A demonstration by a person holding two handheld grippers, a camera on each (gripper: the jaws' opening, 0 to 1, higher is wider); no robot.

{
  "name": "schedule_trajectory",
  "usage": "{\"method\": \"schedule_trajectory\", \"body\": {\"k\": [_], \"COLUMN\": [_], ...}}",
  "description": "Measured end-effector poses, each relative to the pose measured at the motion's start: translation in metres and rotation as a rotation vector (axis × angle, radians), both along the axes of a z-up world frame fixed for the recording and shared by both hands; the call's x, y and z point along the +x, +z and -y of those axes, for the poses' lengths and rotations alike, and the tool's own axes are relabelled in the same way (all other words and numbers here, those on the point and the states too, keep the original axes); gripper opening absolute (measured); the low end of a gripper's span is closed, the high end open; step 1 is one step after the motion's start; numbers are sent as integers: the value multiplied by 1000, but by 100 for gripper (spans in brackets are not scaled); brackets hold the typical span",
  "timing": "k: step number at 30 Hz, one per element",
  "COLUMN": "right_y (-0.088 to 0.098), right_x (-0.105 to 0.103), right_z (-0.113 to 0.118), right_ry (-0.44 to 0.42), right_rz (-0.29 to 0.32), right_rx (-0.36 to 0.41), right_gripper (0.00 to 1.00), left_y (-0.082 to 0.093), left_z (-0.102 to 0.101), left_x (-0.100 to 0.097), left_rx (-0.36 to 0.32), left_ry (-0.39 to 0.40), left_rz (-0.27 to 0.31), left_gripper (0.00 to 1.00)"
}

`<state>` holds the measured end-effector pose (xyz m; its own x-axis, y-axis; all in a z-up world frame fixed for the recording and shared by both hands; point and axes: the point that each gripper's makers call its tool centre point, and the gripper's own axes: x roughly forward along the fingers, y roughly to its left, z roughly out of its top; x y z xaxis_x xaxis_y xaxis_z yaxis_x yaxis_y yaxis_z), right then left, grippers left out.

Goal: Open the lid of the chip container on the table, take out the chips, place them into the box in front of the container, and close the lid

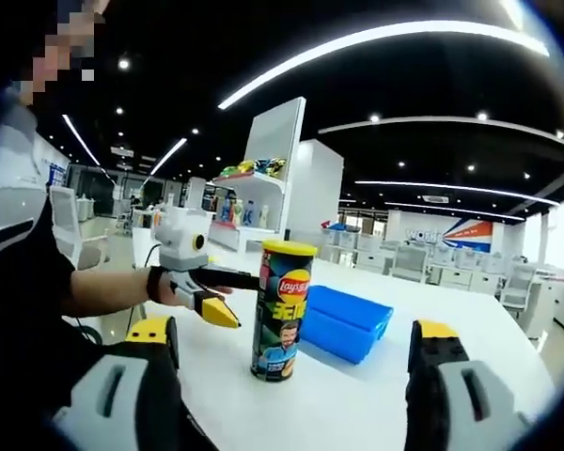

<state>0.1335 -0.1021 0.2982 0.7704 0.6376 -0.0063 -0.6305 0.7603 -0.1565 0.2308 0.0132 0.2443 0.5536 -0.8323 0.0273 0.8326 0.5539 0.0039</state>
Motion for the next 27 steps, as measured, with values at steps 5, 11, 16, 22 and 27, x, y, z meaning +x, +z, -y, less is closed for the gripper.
{"method": "schedule_trajectory", "body": {"k": [5, 11, 16, 22, 27], "right_y": [-3, -5, -11, -12, -15], "right_x": [2, 3, 4, 3, 4], "right_z": [4, 4, 2, -1, 1], "right_ry": [-8, -8, -6, 0, -14], "right_rz": [-5, -5, -16, -14, -5], "right_rx": [-8, -13, -24, -35, -72], "right_gripper": [96, 95, 95, 95, 93], "left_y": [-7, -22, -25, -25, -34], "left_z": [16, 23, 28, 31, 30], "left_x": [-5, 3, 0, 3, 2], "left_rx": [-86, -117, -103, -120, -88], "left_ry": [-61, -39, -48, -38, -15], "left_rz": [-14, -99, -82, -68, -90], "left_gripper": [92, 94, 94, 91, 56]}}
